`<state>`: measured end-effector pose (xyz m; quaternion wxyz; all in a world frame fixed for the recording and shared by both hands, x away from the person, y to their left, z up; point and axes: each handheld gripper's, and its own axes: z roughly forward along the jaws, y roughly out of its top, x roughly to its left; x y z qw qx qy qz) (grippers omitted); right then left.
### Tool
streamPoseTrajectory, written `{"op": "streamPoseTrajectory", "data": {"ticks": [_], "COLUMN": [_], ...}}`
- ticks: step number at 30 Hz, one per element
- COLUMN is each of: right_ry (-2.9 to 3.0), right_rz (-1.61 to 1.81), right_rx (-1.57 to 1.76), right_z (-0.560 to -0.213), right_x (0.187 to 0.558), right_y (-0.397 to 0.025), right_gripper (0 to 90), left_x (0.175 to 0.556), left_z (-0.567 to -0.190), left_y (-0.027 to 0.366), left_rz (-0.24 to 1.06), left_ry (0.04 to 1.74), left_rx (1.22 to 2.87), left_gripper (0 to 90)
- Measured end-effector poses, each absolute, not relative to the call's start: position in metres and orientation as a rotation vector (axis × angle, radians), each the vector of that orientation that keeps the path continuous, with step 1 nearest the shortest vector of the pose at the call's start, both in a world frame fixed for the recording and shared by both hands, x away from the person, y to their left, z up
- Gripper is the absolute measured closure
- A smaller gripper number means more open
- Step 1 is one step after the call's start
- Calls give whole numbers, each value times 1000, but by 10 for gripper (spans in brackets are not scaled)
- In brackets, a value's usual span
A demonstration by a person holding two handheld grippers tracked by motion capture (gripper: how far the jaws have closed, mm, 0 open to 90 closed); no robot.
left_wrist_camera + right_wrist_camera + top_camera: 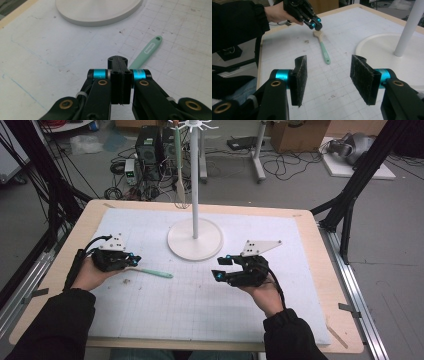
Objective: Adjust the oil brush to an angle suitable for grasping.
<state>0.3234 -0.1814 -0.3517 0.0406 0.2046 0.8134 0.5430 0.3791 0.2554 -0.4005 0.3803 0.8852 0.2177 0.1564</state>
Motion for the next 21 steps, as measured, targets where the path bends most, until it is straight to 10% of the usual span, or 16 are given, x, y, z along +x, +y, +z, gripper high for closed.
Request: {"op": "streamPoseTrajectory", "data": {"ticks": [21], "right_ry": [2491], "right_rz": [1668], "right_rx": [630], "right_z": [-357], "right_x": [323], "right_y": [-185], "right_gripper": [466], "left_x": [398], "left_z": [-429], "left_y": [249], "left_rz": [308], "left_ry": [614], "left_rx": [2361], "left_gripper": [896]}}
